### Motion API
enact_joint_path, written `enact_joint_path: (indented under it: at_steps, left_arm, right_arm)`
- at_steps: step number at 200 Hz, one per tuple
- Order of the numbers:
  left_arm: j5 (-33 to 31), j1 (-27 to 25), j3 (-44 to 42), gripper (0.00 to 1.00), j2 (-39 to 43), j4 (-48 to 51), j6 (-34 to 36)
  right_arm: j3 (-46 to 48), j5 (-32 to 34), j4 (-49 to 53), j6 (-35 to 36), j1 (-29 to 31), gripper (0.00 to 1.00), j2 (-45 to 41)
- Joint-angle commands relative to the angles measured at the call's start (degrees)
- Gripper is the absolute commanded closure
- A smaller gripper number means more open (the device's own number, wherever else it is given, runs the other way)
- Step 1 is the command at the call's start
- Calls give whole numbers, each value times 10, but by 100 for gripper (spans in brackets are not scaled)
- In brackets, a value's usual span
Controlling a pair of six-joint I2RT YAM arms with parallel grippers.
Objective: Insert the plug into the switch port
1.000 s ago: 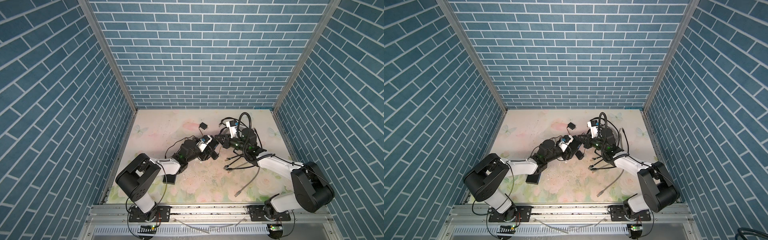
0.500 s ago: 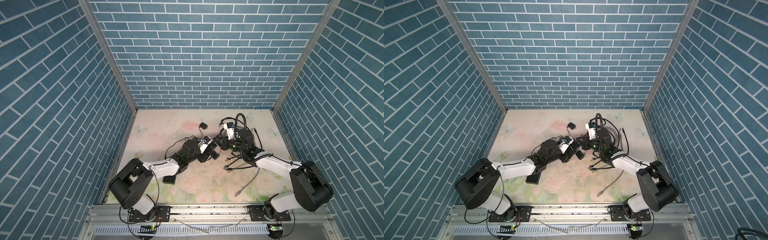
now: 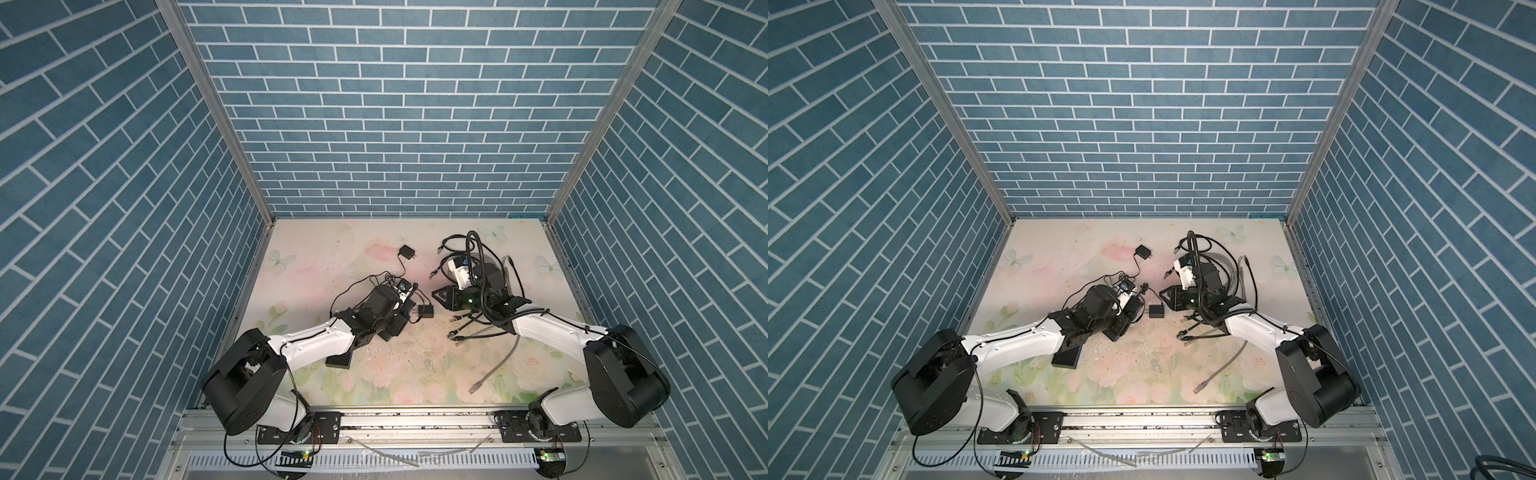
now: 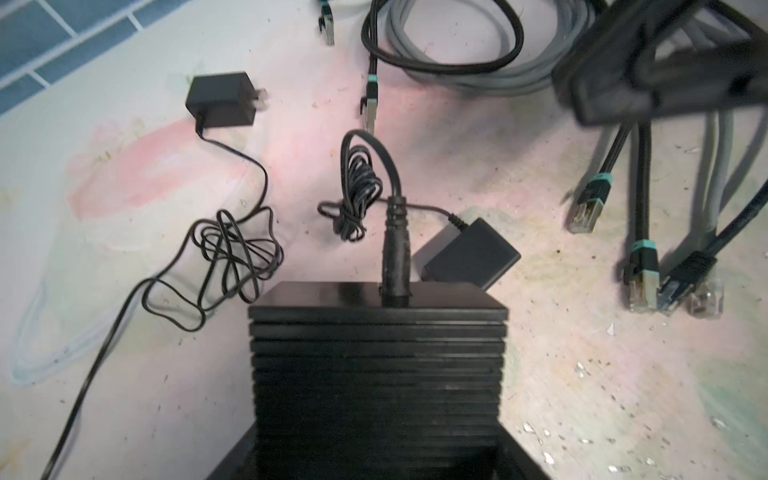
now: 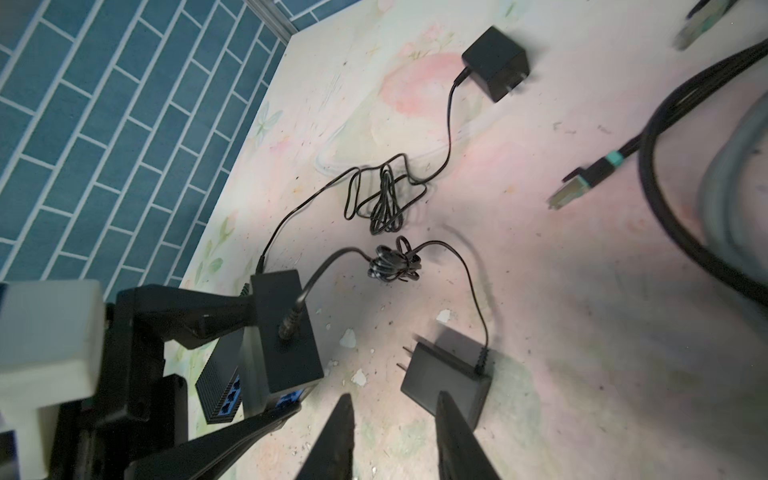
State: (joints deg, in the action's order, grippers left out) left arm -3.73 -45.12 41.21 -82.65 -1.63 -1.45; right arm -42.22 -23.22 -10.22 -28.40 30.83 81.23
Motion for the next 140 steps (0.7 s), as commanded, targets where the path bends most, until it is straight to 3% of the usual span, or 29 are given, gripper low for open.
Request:
enact_joint_path:
  at_steps: [1, 63, 140]
  left_arm:
    - [13, -18, -1, 33, -11, 36, -30]
    - [33, -26, 0, 32, -61, 108, -90]
    - [87, -40, 56, 31, -149, 117, -87]
  right_arm:
    - [-9, 29, 18, 27, -12, 64, -34]
    - [-19, 34, 12, 28, -20, 62, -28]
    - [-20, 40, 1, 24, -20, 62, -23]
